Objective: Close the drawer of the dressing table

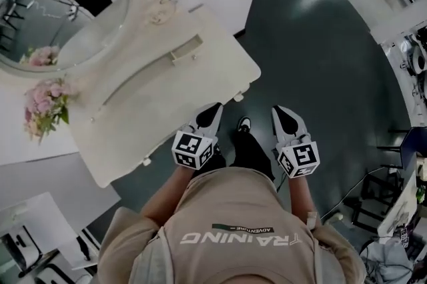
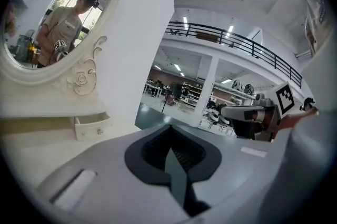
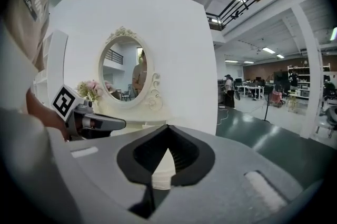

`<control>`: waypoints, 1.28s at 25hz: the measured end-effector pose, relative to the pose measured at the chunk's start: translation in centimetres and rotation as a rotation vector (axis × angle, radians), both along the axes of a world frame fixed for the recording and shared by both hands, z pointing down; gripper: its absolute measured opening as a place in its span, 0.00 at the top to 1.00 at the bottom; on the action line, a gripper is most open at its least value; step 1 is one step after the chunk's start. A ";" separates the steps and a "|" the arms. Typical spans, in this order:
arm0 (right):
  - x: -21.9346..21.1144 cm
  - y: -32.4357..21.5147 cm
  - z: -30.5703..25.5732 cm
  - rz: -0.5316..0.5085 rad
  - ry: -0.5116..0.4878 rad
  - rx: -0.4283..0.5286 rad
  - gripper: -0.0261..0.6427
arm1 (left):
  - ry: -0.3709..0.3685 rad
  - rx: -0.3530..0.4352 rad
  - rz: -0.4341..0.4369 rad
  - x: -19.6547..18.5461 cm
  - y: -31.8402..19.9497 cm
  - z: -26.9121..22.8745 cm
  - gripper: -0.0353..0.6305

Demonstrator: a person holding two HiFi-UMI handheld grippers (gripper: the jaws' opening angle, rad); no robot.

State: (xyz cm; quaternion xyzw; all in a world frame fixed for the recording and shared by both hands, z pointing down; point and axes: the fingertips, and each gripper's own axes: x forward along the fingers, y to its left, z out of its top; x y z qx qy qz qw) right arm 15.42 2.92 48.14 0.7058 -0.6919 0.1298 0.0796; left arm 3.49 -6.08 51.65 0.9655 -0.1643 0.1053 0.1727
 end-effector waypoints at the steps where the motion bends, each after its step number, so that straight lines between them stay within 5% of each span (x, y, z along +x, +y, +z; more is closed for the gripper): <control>1: 0.3 -0.5 0.7 -0.019 -0.009 -0.008 0.96 | 0.001 0.006 -0.009 0.4 -0.3 -0.2 0.92; 14: 4.7 -13.3 1.5 -0.364 -0.057 0.044 0.96 | -0.056 0.088 -0.269 5.1 -8.0 -3.1 0.92; 20: 3.9 -17.0 2.4 -0.558 -0.070 0.026 0.96 | -0.080 0.034 -0.442 4.4 -9.9 -2.4 0.92; 32: 2.1 -20.4 4.9 -0.688 -0.092 -0.020 0.96 | -0.118 0.018 -0.584 2.4 -11.9 -1.9 0.92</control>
